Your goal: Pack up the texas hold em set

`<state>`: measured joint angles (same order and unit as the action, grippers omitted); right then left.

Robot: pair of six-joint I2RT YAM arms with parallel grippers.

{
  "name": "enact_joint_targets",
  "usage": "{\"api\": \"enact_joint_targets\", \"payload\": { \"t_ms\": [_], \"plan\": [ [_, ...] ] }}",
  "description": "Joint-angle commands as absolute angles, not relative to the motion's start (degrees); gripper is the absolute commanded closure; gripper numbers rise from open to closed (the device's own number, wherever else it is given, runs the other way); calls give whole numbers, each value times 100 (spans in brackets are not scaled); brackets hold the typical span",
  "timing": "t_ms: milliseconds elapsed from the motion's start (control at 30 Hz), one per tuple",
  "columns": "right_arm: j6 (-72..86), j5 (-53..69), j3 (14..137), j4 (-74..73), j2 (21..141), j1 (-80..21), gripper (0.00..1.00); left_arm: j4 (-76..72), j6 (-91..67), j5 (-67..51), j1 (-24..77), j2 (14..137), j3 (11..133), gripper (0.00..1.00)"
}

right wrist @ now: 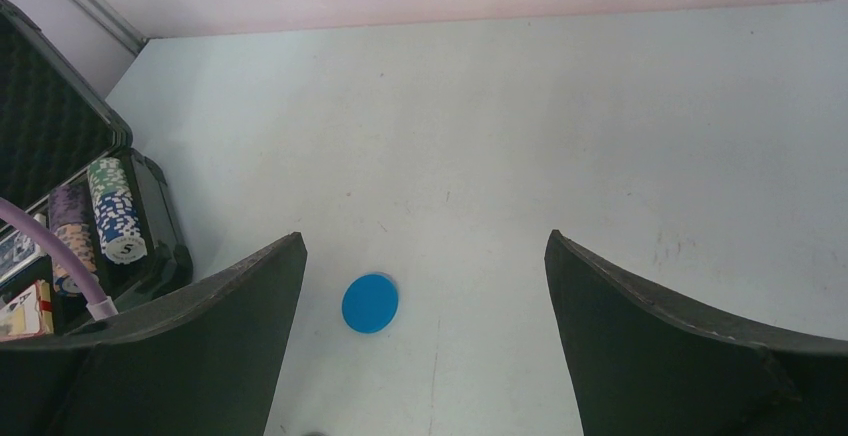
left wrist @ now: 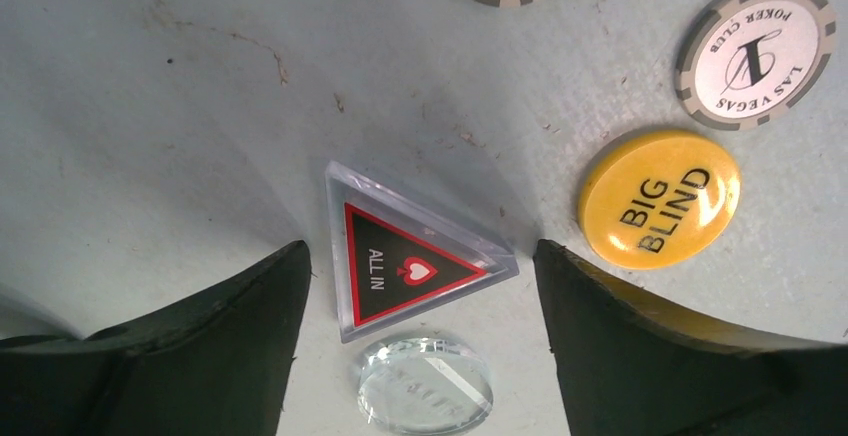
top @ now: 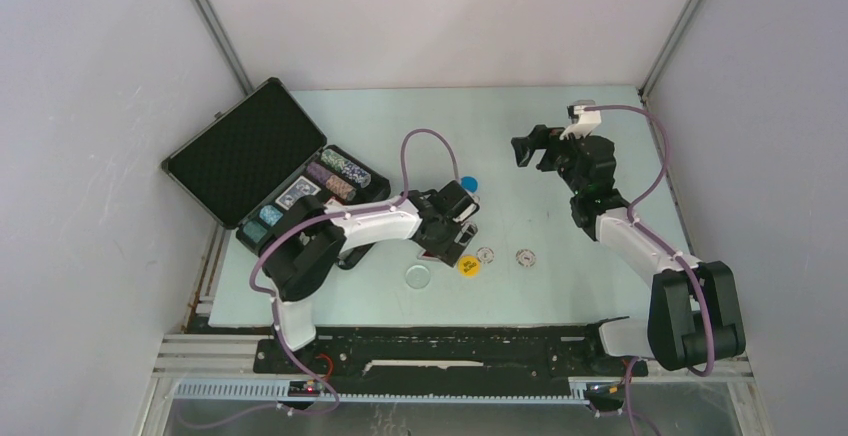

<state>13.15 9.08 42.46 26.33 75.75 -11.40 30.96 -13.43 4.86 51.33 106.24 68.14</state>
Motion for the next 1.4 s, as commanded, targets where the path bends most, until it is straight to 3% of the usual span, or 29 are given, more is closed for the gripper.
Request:
{"api": "enact_joint_targets", "payload": {
  "t_ms": [0,233,600,800,1033,1167,1367],
  "plan": [
    [1222,866,4264,2885,7449,-1184,0,3156,-1226,580,5156,10776,7125,21],
    [1048,702,4405,2590,7394,-1329,0,3212,-1208,601,5151,10658,6965,14],
    [984,642,4408,2524,7365,-1380,0,3257,-1142,489,5153,10693,6872,17],
    [984,633,4412,2531,7375,-1371,0,3229,-1096,514,5151,10577,6705,13],
    [984,667,4414,2557,7399,-1389,0,3195,-1092,560,5150,10518,6530,24],
    [976,645,4411,2549,7403,-1389,0,3266,-1048,668,5159,10454,6441,15],
    [976,650,4412,2556,7405,-1399,0,3145,-1011,655,5158,10466,6490,17]
  ]
}}
